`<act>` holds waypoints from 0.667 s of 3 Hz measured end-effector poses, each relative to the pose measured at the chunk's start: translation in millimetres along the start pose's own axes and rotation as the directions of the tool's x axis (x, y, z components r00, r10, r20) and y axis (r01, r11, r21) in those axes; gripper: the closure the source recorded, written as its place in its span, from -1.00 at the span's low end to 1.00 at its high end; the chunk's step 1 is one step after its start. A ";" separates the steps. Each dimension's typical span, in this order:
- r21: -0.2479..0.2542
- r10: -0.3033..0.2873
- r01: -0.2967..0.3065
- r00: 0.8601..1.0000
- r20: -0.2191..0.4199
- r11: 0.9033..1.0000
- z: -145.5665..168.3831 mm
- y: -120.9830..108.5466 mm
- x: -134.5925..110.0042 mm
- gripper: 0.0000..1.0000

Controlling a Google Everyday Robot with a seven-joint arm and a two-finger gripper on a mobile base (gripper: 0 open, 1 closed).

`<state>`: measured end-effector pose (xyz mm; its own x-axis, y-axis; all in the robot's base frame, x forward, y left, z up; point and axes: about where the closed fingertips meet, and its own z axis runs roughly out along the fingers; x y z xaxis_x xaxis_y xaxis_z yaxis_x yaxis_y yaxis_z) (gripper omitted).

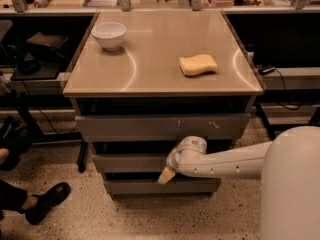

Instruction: Open middle drawer

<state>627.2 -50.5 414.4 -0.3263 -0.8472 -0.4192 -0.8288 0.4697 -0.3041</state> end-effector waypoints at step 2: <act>0.000 0.000 0.000 1.000 0.000 1.000 0.0 0.0 0.0 -0.15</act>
Offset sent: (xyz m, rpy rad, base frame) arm 0.0000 0.0000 0.0000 0.0000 0.0000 0.0000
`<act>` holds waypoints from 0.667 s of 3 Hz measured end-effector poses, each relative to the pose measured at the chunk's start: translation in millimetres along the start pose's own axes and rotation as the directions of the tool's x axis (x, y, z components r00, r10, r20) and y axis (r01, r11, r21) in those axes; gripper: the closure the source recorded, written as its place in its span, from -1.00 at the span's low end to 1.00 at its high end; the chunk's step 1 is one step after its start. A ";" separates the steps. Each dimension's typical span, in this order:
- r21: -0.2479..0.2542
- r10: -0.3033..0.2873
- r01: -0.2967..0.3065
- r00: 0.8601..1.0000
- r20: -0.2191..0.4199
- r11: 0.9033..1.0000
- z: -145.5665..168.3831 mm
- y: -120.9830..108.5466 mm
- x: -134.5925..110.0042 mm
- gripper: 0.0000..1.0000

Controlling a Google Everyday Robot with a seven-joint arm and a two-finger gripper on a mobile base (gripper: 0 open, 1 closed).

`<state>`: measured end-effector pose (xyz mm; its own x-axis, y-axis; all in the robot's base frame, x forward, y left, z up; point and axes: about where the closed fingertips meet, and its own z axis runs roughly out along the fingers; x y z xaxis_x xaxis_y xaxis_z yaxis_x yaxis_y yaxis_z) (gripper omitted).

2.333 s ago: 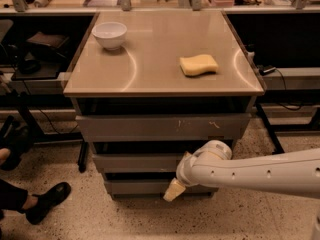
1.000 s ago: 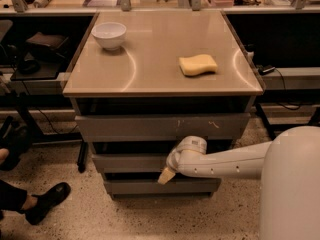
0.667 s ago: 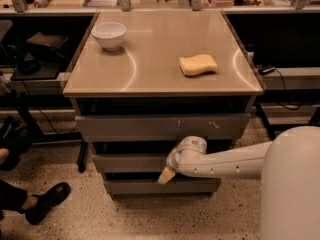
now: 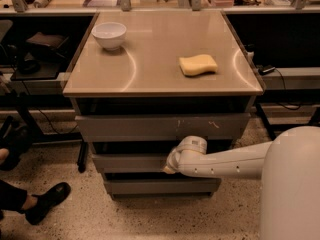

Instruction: Open middle drawer

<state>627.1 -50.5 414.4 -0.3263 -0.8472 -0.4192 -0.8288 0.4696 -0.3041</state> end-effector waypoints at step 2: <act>0.000 0.000 0.000 1.000 0.000 1.000 0.0 0.0 0.0 0.78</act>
Offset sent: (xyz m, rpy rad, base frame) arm 0.0000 0.0000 0.0000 0.0000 0.0000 0.0000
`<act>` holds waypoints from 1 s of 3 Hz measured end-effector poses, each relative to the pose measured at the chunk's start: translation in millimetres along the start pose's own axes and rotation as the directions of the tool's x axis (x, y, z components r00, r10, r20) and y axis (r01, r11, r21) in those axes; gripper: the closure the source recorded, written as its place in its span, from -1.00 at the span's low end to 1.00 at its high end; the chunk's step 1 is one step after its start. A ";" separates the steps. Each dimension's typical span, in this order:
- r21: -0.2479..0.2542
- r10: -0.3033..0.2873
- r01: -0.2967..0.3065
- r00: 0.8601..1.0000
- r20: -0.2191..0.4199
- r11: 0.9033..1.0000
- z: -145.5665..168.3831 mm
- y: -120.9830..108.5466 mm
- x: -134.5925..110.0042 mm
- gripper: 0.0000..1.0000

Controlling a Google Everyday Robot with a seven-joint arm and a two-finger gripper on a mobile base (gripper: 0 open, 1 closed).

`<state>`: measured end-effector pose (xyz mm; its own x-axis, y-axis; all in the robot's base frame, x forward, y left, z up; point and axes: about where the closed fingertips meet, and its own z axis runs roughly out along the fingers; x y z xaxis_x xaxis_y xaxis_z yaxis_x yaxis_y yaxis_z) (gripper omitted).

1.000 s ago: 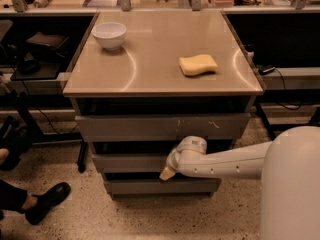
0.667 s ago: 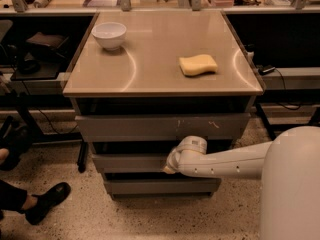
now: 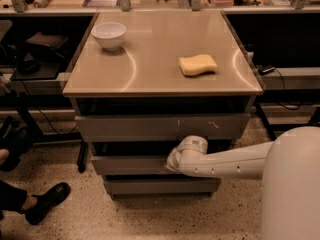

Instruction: Open middle drawer

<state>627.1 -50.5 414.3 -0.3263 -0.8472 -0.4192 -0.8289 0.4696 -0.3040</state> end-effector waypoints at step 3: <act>-0.054 -0.011 0.017 0.994 0.108 0.998 -24.8 35.9 20.2 1.00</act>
Offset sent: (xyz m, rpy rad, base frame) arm -0.1319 -0.0741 0.0037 0.2522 -0.1130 0.0514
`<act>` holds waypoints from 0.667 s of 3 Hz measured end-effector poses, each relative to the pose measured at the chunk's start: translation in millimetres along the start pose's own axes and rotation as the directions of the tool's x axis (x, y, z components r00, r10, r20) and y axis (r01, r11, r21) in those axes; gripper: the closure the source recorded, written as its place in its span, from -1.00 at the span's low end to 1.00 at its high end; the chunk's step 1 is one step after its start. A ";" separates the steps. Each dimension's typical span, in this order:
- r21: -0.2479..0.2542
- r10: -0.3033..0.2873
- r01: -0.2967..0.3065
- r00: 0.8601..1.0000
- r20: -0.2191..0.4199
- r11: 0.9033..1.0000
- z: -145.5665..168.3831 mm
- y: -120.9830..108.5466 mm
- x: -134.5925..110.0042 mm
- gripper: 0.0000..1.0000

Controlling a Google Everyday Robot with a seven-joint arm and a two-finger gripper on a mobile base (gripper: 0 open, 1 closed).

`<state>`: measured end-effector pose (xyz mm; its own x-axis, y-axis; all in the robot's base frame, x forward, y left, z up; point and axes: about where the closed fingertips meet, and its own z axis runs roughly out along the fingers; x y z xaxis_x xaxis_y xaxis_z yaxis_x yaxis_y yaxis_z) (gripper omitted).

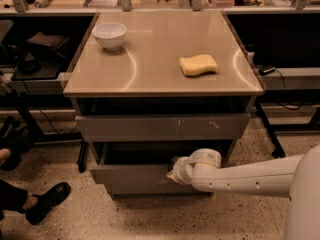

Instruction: Open middle drawer

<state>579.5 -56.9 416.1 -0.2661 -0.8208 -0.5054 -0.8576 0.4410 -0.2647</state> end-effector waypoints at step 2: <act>-0.004 -0.033 0.034 0.998 0.047 0.999 -34.6 12.1 5.7 1.00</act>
Offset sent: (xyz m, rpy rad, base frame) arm -0.0268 -0.0118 0.0223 0.0262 -0.0292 0.0414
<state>552.4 -68.8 438.5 -0.2161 -0.8171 -0.5345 -0.8678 0.4117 -0.2784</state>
